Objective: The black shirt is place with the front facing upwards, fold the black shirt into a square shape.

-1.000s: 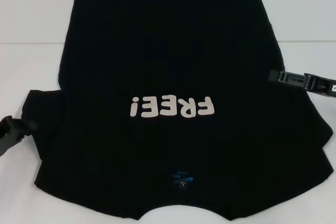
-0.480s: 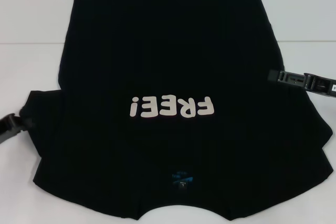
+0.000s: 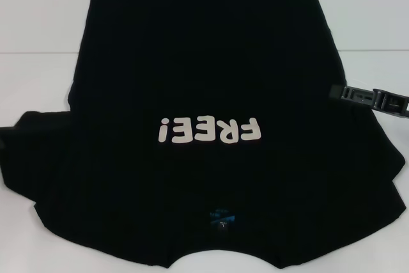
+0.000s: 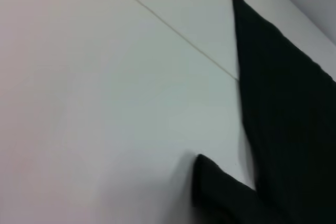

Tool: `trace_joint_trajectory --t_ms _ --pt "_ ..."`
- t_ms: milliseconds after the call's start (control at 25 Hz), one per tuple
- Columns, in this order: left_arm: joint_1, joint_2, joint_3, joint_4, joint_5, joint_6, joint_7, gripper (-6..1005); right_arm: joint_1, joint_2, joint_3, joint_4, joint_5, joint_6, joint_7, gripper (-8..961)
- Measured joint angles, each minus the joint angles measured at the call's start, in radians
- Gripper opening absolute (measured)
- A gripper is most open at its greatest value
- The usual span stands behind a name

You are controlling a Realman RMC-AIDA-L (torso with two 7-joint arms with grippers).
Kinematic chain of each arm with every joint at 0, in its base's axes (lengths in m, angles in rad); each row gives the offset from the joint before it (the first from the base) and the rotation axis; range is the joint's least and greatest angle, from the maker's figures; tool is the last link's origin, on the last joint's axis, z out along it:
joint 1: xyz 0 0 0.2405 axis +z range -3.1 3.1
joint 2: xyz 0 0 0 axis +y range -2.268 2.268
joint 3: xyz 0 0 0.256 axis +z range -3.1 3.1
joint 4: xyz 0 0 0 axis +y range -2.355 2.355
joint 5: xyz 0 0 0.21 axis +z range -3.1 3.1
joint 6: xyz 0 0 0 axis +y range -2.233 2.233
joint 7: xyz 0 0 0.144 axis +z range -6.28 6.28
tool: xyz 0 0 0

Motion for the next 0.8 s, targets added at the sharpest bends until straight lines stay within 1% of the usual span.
trace_joint_trajectory --t_ms 120,240,400,520,600,720,800 --pt "-0.007 0.008 0.000 0.003 0.023 -0.001 -0.013 11 0.000 0.001 0.000 0.001 0.000 0.001 -0.002 941" --pt "-0.016 0.011 -0.001 0.005 0.034 0.024 -0.016 12 0.001 0.001 0.000 0.001 0.000 0.001 -0.003 941" --pt "-0.038 0.009 -0.008 0.020 -0.011 0.139 -0.029 12 0.002 0.001 0.000 0.001 0.000 0.001 -0.001 941" --pt "-0.084 0.009 -0.002 0.037 -0.032 0.244 -0.093 13 0.002 0.001 0.000 0.001 0.000 0.000 0.002 940" --pt "-0.119 0.010 0.013 0.031 -0.025 0.277 -0.121 14 0.003 0.001 0.000 0.001 0.000 0.001 0.002 940" --pt "-0.165 0.004 0.063 -0.014 -0.020 0.260 -0.131 14 0.004 0.002 0.000 0.002 0.000 0.002 0.002 940" --pt "-0.189 -0.006 0.107 -0.059 -0.019 0.207 -0.125 15 0.006 0.003 0.000 0.005 0.000 0.003 0.000 940"
